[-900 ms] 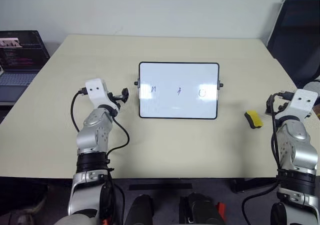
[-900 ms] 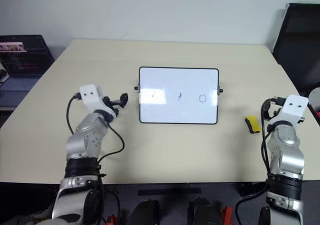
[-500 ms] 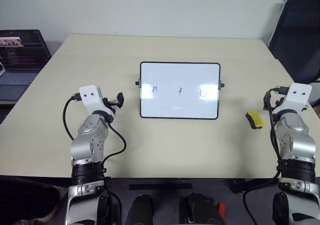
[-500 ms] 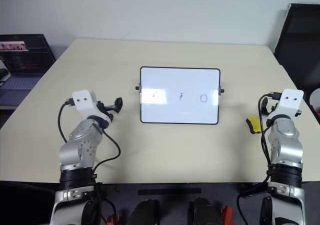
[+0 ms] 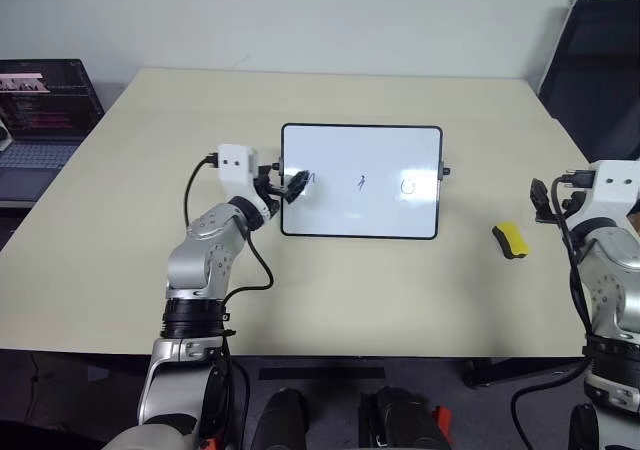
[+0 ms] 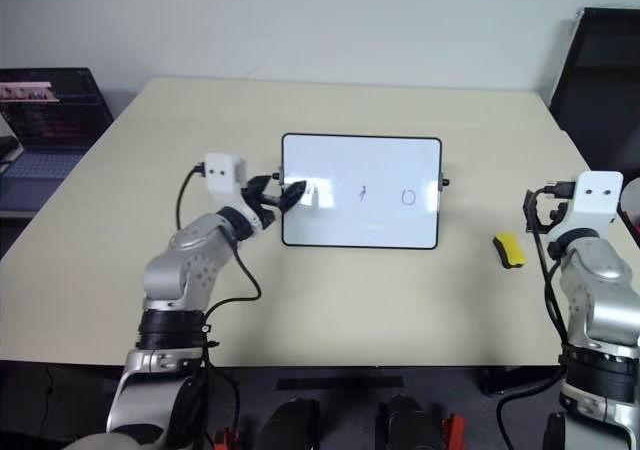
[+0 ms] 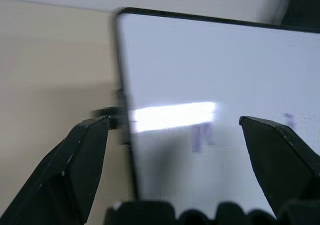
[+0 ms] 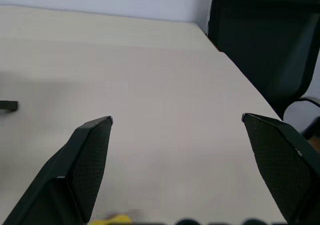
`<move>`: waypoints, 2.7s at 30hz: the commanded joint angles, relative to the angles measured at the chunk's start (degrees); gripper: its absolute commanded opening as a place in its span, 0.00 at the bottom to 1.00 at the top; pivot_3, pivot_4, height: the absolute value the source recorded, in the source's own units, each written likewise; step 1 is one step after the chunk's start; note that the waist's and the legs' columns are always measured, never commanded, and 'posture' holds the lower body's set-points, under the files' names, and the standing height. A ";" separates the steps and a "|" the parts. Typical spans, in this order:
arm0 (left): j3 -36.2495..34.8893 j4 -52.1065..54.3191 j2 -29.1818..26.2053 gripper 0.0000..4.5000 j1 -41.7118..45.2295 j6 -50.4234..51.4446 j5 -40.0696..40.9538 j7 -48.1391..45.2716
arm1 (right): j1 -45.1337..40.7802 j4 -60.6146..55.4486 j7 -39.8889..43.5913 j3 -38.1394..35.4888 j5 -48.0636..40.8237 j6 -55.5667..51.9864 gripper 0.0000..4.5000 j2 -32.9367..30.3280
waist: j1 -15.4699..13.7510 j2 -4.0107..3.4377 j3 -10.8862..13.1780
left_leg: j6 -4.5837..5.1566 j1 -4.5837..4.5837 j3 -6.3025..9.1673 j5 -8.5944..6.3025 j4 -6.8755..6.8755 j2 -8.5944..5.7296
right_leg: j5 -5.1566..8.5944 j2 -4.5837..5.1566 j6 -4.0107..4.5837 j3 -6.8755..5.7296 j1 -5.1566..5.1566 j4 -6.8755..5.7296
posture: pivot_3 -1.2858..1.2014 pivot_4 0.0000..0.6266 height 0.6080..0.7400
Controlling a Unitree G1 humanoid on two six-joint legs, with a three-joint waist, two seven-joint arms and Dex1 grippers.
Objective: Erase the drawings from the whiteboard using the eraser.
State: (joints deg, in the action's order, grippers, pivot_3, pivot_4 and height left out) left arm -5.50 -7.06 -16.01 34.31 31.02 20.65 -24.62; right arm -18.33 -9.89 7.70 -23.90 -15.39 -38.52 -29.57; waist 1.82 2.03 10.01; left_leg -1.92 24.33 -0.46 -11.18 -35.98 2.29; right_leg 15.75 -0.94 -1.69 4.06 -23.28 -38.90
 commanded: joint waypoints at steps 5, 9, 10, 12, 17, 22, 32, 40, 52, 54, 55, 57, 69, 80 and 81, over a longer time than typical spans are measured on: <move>4.88 8.40 -1.13 1.00 -1.18 5.72 7.68 -13.38 | 2.25 -6.91 1.62 -4.96 -5.12 -10.44 1.00 -2.02 | 0.37 -0.01 0.00 | 0.00 -0.02 -0.03 0.00 0.00 0.03 | 0.00 -0.01 0.00 0.03 -0.01 -0.02 | 0.52 0.24 1.00; 9.78 7.77 -2.53 1.00 -0.91 3.73 6.11 -20.18 | 1.35 -7.63 2.67 -5.86 -8.51 -15.21 1.00 -1.71 | 0.38 -0.01 0.00 | 0.01 -0.04 -0.02 0.00 -0.01 0.02 | 0.01 -0.03 0.01 0.03 -0.01 -0.04 | 0.52 0.24 1.00; 10.99 7.20 -2.82 1.00 -0.66 2.88 5.48 -21.80 | 1.10 -7.48 3.02 -5.92 -9.16 -16.31 1.00 -1.85 | 0.38 -0.01 0.00 | 0.01 -0.05 -0.04 0.00 -0.01 0.02 | 0.01 -0.03 0.01 0.04 -0.01 -0.04 | 0.52 0.24 1.00; 13.47 5.41 -3.41 1.00 -0.16 -0.59 3.64 -25.47 | 0.78 -6.86 3.78 -5.58 -10.43 -18.69 1.00 -2.20 | 0.36 -0.01 0.00 | 0.01 -0.05 -0.04 0.00 -0.01 0.02 | 0.01 -0.03 0.01 0.05 -0.01 -0.03 | 0.52 0.24 1.00; 17.68 -0.84 -4.10 1.00 1.48 -8.31 -0.14 -33.34 | 0.62 -6.22 4.91 -4.24 -12.08 -22.60 1.00 -2.41 | 0.28 -0.01 0.00 | 0.01 -0.04 -0.03 0.00 0.00 0.01 | 0.02 -0.03 0.03 0.03 -0.01 -0.01 | 0.52 0.24 1.00; 19.33 -8.61 -2.98 1.00 3.89 -16.21 -3.89 -37.16 | -0.05 -5.34 5.99 -2.55 -12.19 -24.33 1.00 -2.67 | 0.24 -0.01 0.00 | 0.02 -0.03 -0.04 0.00 0.00 0.01 | 0.02 -0.03 0.03 0.04 -0.01 0.00 | 0.52 0.24 1.00; 19.89 -14.93 -0.96 1.00 5.08 -24.29 -7.95 -39.53 | -1.94 1.70 7.72 3.17 -9.23 -19.42 1.00 -2.18 | 0.19 -0.01 0.01 | 0.03 0.01 -0.01 -0.01 0.00 0.00 | 0.02 -0.03 0.02 0.01 -0.02 0.03 | 0.52 0.24 1.00; 18.81 -15.66 -2.09 1.00 5.16 -25.31 -8.60 -39.34 | -2.55 6.78 8.56 5.09 -6.97 -15.48 1.00 -2.68 | 0.19 -0.01 0.01 | 0.03 0.01 0.00 0.00 0.00 0.00 | 0.02 -0.03 0.02 0.01 -0.02 0.02 | 0.52 0.24 1.00; 18.57 -15.45 -2.39 1.00 5.00 -24.74 -8.66 -39.28 | -2.48 8.38 8.60 4.72 -5.59 -14.22 1.00 -2.37 | 0.19 -0.01 0.01 | 0.03 0.01 0.00 -0.01 -0.01 0.01 | 0.02 -0.03 0.02 0.00 -0.02 0.02 | 0.52 0.24 1.00; 18.60 -15.31 -2.41 1.00 4.97 -24.60 -8.64 -39.28 | -2.28 8.42 8.47 4.54 -5.58 -14.17 1.00 -2.28 | 0.19 -0.01 0.01 | 0.02 0.01 0.00 -0.01 0.00 0.01 | 0.02 -0.03 0.02 0.01 -0.02 0.02 | 0.52 0.24 1.00; 18.60 -15.23 -2.47 1.00 4.94 -24.54 -8.62 -39.29 | -2.29 8.57 8.41 4.51 -5.53 -14.10 1.00 -2.26 | 0.19 -0.01 0.01 | 0.03 0.01 0.00 0.00 -0.01 0.00 | 0.02 -0.03 0.02 0.01 -0.02 0.01 | 0.52 0.24 1.00; 18.55 -15.11 -2.60 1.00 4.91 -24.44 -8.61 -39.32 | -2.49 9.02 8.28 4.51 -5.41 -13.94 1.00 -2.23 | 0.19 -0.01 0.01 | 0.03 0.01 0.00 0.00 -0.01 0.00 | 0.02 -0.03 0.02 0.01 -0.02 0.01 | 0.52 0.24 1.00; 18.20 -14.46 -3.07 1.00 5.30 -23.87 -8.50 -38.80 | -3.59 10.79 7.82 4.80 -4.71 -13.77 0.37 -1.93 | 0.19 -0.01 0.01 | 0.03 0.01 0.00 0.00 -0.01 0.01 | 0.02 -0.03 0.02 0.01 -0.02 0.01 | 0.52 0.24 1.00; 17.94 -14.31 -2.98 1.00 5.39 -23.61 -8.62 -38.79 | -4.20 11.89 7.97 4.59 -4.12 -13.26 0.15 -2.07 | 0.19 -0.01 0.01 | 0.03 0.01 0.00 0.00 -0.02 0.01 | 0.02 -0.03 0.02 0.01 -0.02 0.00 | 0.52 0.24 1.00; 17.97 -14.39 -2.93 1.00 5.46 -23.64 -8.64 -38.80 | -4.21 11.91 8.01 4.53 -4.03 -13.22 0.15 -2.11 | 0.19 -0.01 0.01 | 0.03 0.01 0.00 0.00 -0.02 0.01 | 0.02 -0.03 0.02 0.00 -0.02 0.00 | 0.52 0.24 1.00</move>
State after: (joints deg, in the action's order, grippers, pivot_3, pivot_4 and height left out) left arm 13.28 -23.13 -18.86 38.23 7.56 12.13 -63.26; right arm -21.62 2.47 15.89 -18.35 -19.43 -52.78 -31.00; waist 2.01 2.02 10.02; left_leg -1.90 24.34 -0.46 -11.18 -36.00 2.30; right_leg 15.77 -0.97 -1.67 4.06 -23.30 -38.90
